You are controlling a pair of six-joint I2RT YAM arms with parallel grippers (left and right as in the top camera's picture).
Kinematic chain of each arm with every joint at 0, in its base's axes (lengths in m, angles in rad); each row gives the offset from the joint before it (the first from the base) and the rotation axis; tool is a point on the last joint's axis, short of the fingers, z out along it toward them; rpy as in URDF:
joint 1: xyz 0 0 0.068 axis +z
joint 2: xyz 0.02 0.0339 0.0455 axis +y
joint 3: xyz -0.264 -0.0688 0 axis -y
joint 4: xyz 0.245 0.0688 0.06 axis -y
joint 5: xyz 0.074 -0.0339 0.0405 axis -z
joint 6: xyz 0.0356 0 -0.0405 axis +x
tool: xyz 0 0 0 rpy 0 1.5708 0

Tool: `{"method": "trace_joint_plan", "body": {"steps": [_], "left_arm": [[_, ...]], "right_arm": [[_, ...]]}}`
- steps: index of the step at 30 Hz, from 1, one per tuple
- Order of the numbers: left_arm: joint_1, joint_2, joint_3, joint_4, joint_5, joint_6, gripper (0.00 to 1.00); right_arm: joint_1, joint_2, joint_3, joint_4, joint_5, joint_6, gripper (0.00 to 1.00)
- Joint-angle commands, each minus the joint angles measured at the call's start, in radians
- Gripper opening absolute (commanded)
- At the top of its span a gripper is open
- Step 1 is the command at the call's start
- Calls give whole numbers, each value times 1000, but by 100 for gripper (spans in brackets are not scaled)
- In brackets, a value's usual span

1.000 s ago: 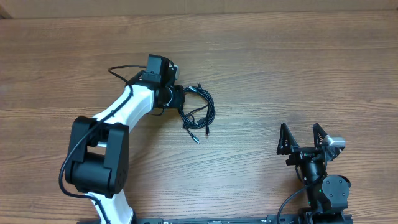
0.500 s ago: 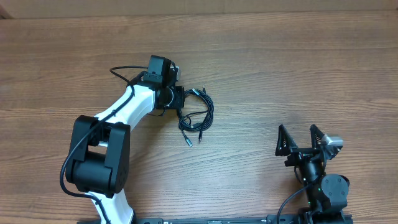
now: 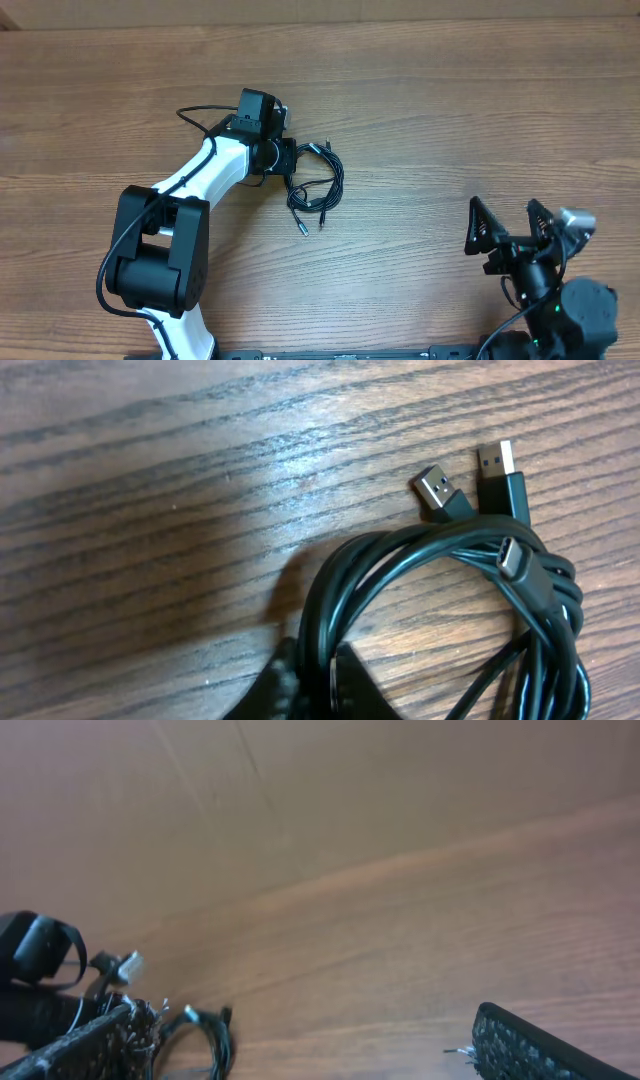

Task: Untangle cables
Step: 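Move the right gripper toward the cable bundle beside the left gripper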

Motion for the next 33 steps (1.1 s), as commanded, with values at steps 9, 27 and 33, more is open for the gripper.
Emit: {"method": "trace_joint_plan", "body": {"steps": [9,27,33], "left_arm": [[-6,9,-6,5,23,-6,4],[-6,8,-4,4,264,-32,4],[-6,8,-4,5,256,-32,4]], "right_arm": [[3,373,176,6,-365,55,100],[42,864,174,41,-583,453,29],[139,1077,174,90,-582,453,38]]}}
